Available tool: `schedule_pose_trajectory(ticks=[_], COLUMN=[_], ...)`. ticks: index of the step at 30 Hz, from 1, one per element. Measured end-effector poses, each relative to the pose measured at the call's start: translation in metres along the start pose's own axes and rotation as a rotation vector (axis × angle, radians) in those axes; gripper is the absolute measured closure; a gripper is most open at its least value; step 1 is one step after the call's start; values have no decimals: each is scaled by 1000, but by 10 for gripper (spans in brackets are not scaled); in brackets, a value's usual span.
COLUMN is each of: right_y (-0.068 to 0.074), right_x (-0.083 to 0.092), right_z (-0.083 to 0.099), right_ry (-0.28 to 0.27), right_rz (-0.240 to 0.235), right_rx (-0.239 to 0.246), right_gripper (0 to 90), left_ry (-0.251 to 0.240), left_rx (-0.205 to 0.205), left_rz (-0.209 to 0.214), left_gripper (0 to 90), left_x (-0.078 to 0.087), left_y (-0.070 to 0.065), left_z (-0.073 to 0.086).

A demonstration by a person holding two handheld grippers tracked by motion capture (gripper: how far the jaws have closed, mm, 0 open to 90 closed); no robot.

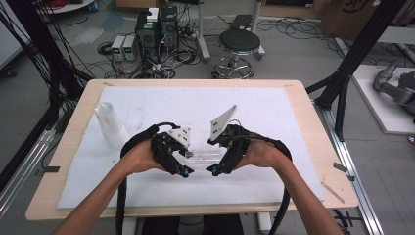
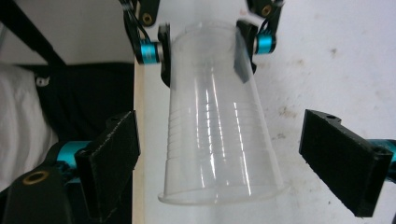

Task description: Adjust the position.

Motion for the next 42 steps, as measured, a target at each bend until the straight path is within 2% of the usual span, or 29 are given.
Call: schedule_pose_trajectory(ticks=[3,7,8,11,13,16,17,18,20,21,26,32,42], right_y=[1,2,2,1,0,0,0,0,2,3,2,2,2], right_x=[6,17,19,27,32,37,38,38,40,40,40,37,26], right_z=[0,-1,0,1,2,5,6,7,11,13,21,31,41], right_ry=[-59,-165,-183,-265,-317,-368,-384,-400,-439,-455,-500,-523,-561], right_rz=[20,43,49,75,85,93,97,97,89,88,95,104,71], right_rx=[-5,-7,-14,-27,-42,-51,-54,-59,-75,-78,-106,-128,-147], right_gripper=[123,123,123,123,123,123,123,123,124,123,123,123,124], left_ry=[-76,-170,-210,-282,-294,-351,-378,-405,-443,-444,-455,-524,-607], left_rx=[13,23,25,38,33,37,50,46,63,60,67,61,44], left_rz=[-17,-25,-26,-18,-19,-17,-19,-23,-21,-20,-26,-15,-4], left_gripper=[420,420,420,421,421,421,421,422,422,422,422,422,422], left_x=[2,5,7,8,7,6,5,6,4,4,2,4,5], left_y=[1,1,1,1,1,0,0,1,1,1,2,-1,-3], left_z=[4,8,9,12,15,17,17,18,20,21,25,18,6])
Point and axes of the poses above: each handheld gripper's, and its own axes: x roughly backward along the jaws, z roughly out of its underside, y roughly to its left, the point moved 7 cm from there along -x, roughly forward along the jaws, and after that the axes turned 15 degrees about -y, right-handed, at the moved point
